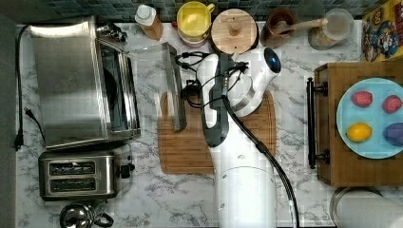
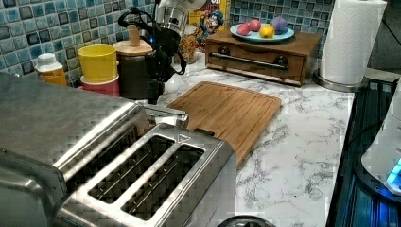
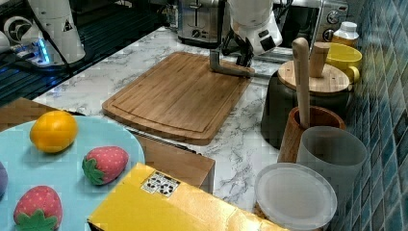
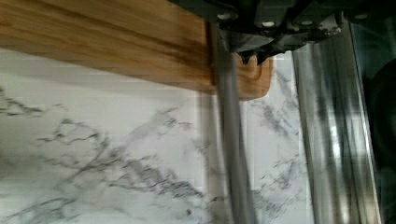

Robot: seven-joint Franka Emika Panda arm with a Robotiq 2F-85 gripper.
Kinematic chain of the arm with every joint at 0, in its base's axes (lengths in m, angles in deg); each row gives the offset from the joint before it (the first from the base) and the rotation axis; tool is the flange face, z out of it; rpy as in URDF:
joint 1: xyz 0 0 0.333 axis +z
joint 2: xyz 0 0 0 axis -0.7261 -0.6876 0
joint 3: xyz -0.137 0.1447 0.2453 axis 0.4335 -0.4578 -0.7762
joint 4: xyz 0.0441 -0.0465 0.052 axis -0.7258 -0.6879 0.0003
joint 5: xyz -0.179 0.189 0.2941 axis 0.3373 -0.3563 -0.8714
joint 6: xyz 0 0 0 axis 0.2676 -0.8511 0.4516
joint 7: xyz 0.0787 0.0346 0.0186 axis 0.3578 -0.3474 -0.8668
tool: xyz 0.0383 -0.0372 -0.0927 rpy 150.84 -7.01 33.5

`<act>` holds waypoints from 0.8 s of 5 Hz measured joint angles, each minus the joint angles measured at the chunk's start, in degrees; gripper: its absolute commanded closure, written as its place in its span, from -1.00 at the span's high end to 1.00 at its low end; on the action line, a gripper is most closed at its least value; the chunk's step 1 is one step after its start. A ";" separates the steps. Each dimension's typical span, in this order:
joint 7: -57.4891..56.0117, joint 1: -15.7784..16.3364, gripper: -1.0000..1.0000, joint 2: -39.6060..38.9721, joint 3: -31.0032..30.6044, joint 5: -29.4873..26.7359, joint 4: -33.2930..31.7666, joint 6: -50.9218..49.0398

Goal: Close the oven.

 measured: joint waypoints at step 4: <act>0.00 -0.33 -1.00 -4.73 -2.79 -0.34 3.25 0.90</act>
